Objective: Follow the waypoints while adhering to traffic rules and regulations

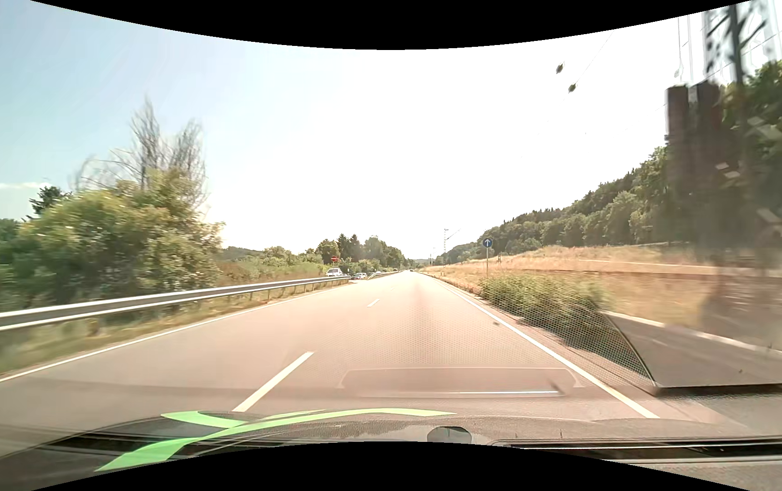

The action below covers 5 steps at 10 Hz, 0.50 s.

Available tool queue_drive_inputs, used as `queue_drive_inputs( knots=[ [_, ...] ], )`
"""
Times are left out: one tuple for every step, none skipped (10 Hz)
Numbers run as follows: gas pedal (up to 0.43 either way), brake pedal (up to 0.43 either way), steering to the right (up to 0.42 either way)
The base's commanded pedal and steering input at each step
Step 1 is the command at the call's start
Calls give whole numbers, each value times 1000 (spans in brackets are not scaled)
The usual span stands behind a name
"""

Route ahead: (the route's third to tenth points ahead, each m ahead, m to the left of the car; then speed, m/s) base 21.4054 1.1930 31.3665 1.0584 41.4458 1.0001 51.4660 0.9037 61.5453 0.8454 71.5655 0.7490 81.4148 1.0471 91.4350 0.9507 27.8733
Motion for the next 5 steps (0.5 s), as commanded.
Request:
queue_drive_inputs(
  knots=[
    [280, 0, -1],
    [280, 0, -1],
    [287, 0, -1],
    [299, 0, 0],
    [299, 0, 0]
  ],
)
